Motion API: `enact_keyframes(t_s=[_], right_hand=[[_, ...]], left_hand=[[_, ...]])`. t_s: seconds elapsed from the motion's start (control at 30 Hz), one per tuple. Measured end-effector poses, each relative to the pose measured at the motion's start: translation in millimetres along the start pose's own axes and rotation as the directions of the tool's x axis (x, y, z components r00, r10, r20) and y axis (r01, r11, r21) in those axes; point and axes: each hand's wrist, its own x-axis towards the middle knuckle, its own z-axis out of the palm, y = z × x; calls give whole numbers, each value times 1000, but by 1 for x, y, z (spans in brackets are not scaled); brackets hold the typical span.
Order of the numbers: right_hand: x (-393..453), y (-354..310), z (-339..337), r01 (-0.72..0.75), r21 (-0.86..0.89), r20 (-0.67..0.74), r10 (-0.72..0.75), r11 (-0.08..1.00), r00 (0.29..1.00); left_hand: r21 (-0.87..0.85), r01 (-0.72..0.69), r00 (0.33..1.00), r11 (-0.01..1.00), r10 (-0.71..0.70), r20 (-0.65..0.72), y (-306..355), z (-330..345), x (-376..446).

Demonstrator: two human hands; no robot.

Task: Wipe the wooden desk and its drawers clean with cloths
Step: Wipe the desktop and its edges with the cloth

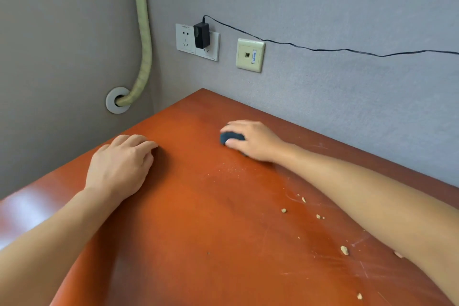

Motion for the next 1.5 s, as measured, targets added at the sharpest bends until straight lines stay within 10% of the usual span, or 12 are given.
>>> enact_keyframes(t_s=[0.2, 0.6, 0.8, 1.13, 1.5], right_hand=[[19, 77, -18, -499, -44, -163, 486, 866, 858], [-36, -69, 19, 166, 177, 98, -185, 970, 978], [22, -16, 4, -263, 82, -68, 269, 961, 961], [-80, -111, 22, 209, 236, 130, -244, 949, 961], [-29, -14, -11, -256, 32, 22, 255, 966, 967]], left_hand=[[84, 38, 975, 996, -56, 213, 21, -15, -25], [74, 72, 909, 995, -96, 406, 64, -20, -77], [26, 93, 917, 995, -95, 388, 66, -23, -77], [-94, 142, 947, 985, -108, 303, 63, -22, -74], [-93, 143, 951, 985, -111, 288, 62, -19, -74]])
